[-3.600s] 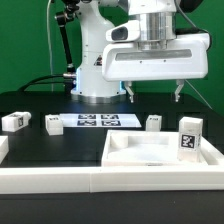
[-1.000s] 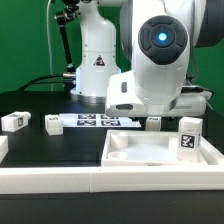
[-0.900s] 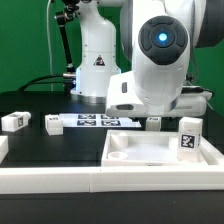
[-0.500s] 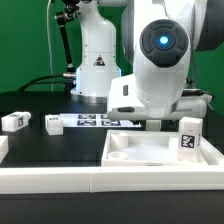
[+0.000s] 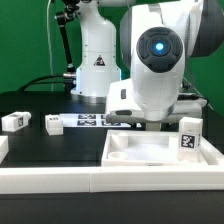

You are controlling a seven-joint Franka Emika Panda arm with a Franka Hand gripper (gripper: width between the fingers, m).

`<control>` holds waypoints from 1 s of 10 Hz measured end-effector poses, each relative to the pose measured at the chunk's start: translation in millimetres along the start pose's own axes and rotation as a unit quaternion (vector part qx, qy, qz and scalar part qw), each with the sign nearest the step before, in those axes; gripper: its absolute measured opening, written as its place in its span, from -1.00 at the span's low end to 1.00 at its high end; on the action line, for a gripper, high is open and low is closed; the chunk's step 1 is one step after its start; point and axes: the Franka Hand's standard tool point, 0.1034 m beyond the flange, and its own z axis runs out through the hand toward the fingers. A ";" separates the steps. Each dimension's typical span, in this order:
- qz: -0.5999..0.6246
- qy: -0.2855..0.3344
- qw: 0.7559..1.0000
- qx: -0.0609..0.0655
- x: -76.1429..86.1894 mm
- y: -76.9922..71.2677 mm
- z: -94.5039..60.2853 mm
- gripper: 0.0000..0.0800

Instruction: Assemble square table

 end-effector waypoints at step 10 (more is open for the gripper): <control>-0.046 0.003 0.999 -0.005 -2.8 20.1 -27.2 -0.28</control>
Offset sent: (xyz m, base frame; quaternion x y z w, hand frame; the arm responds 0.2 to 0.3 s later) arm 0.0032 0.0058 0.0015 0.0001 0.0097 0.0152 0.9998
